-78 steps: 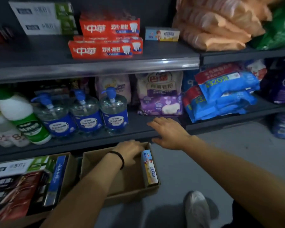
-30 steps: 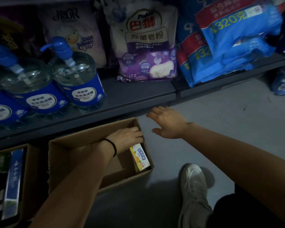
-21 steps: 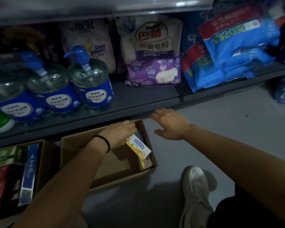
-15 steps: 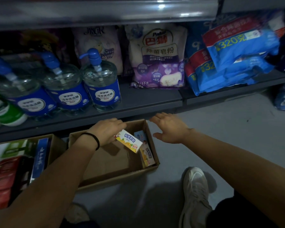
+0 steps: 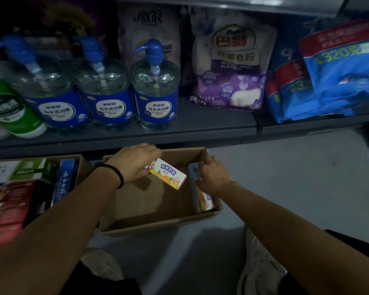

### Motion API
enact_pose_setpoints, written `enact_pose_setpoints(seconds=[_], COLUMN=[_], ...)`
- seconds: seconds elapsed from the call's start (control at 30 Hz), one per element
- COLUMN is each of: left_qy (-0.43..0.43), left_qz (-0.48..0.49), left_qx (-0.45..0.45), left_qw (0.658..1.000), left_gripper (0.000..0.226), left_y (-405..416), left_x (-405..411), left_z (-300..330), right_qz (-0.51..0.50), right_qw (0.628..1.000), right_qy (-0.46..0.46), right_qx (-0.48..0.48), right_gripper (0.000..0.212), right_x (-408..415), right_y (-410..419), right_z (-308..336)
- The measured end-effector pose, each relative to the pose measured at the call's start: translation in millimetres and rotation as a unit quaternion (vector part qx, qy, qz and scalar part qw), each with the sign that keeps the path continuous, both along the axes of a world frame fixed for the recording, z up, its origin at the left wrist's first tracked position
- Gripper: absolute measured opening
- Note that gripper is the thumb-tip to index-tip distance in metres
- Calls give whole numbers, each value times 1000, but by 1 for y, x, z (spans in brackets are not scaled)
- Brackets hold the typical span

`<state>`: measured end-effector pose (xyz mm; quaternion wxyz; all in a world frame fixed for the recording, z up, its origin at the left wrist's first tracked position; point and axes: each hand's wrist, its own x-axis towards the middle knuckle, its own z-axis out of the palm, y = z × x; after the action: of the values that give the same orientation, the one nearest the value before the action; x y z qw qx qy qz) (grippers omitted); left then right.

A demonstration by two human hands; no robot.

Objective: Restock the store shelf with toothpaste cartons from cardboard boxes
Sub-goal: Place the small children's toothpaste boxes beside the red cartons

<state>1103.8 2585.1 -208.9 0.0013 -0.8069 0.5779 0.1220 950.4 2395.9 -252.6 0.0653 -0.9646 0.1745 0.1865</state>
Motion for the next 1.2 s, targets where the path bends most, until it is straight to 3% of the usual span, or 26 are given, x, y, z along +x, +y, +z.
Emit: enact_pose_setpoints(seconds=[0.3, 0.57, 0.97, 1.2], left_qy=[12, 1, 6, -30], left_qz=[4, 16, 12, 17], left_qx=[-4, 0, 2, 27], left_qw=[1000, 1000, 1000, 999], left_gripper=[36, 34, 35, 36], left_y=[6, 29, 33, 38], left_x=[19, 42, 43, 36], left_z=[-6, -2, -6, 25], right_qz=[-118, -109, -139, -85], right_qw=[993, 993, 989, 996], right_qy=[11, 49, 39, 18], right_qx=[21, -9, 14, 32], right_gripper=[47, 33, 49, 54], right_x=[11, 15, 19, 21], right_y=[21, 34, 34, 32], right_z=[-9, -20, -30, -4])
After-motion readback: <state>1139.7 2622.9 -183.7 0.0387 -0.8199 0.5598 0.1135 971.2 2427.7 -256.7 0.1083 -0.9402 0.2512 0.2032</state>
